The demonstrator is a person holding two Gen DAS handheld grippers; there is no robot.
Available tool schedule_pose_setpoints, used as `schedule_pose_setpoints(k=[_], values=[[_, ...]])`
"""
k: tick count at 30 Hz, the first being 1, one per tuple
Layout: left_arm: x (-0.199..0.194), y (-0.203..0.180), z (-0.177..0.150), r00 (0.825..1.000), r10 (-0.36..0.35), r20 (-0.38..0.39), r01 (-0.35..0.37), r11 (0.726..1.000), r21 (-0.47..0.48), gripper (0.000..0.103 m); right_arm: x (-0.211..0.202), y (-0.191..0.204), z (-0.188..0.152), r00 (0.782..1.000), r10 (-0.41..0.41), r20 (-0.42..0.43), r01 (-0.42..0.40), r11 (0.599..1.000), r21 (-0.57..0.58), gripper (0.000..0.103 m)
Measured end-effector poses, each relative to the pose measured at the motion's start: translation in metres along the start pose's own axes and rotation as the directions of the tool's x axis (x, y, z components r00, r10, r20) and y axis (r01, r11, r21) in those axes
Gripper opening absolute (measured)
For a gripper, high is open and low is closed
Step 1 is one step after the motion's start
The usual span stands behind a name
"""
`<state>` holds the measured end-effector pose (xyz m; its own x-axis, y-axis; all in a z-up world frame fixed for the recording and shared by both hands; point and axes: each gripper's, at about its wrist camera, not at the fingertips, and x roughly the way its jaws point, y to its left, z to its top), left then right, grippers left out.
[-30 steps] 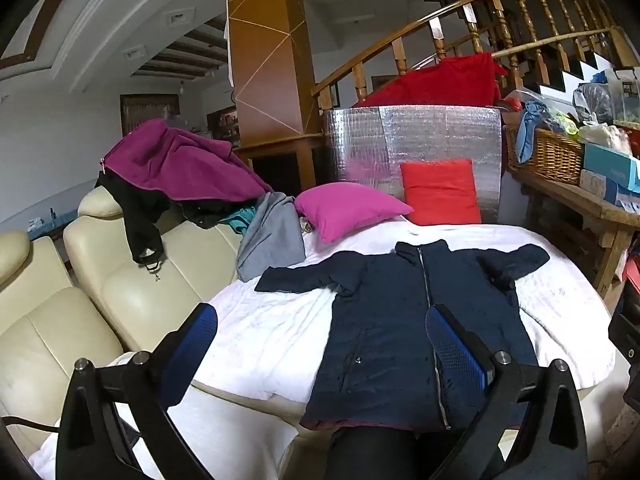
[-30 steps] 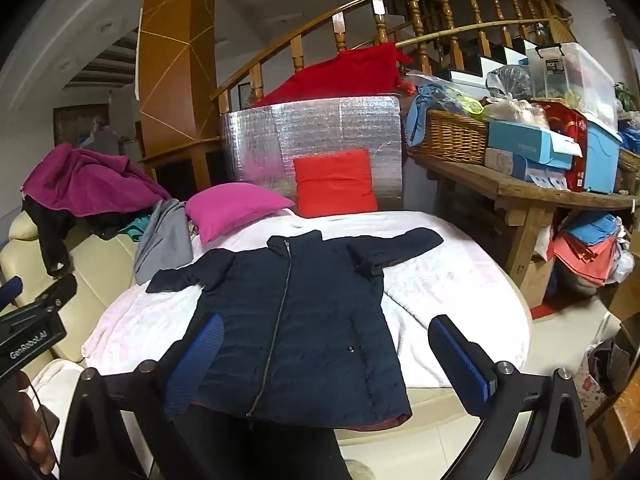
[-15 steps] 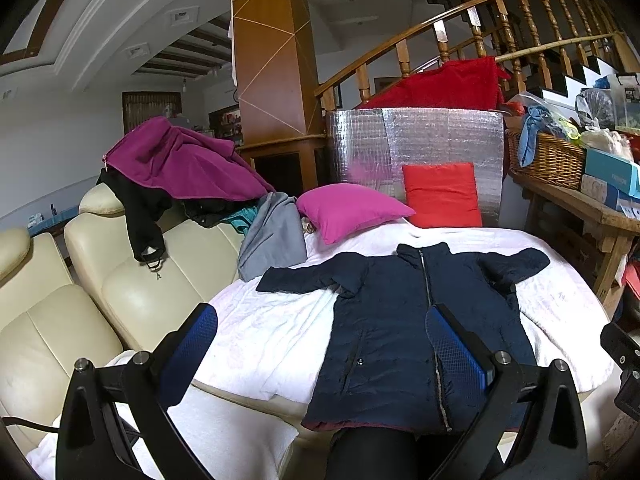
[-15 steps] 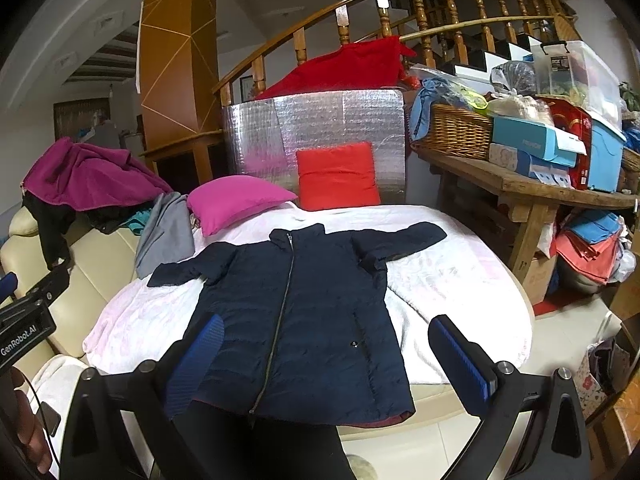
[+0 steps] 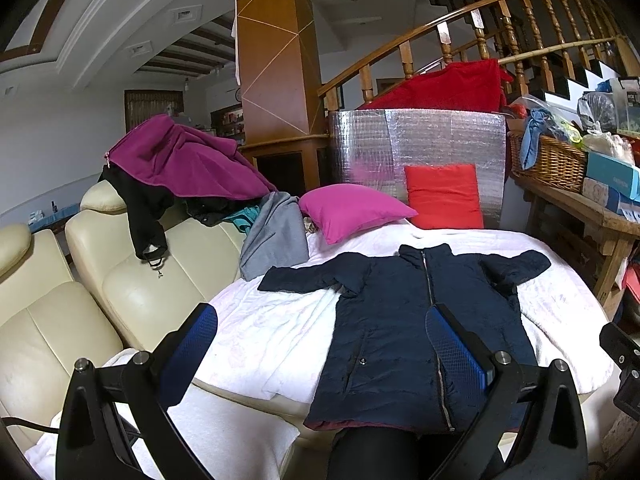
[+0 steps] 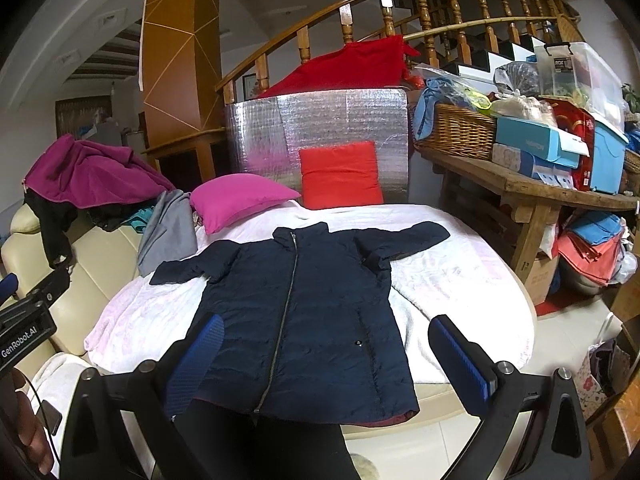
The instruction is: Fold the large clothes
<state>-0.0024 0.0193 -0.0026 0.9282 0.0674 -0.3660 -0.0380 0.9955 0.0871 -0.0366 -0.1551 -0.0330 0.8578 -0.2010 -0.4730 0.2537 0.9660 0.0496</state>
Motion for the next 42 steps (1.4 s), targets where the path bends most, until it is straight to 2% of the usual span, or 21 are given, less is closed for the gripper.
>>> schedule_pose_setpoints(k=[26, 42], values=[[0.003, 0.007, -0.002, 1.0, 0.01, -0.002, -0.01, 1.0, -0.005, 0.103, 0.007, 0.002, 0.005, 1.0, 0.009, -0.009, -0.009, 1.0, 0.001, 0.103], [0.022, -0.015, 0.001, 0.999, 0.03, -0.031, -0.029, 0.999, 0.028, 0.103, 0.032, -0.018, 0.008, 0.999, 0.01, -0.038, -0.009, 0.999, 0.039, 0.103]])
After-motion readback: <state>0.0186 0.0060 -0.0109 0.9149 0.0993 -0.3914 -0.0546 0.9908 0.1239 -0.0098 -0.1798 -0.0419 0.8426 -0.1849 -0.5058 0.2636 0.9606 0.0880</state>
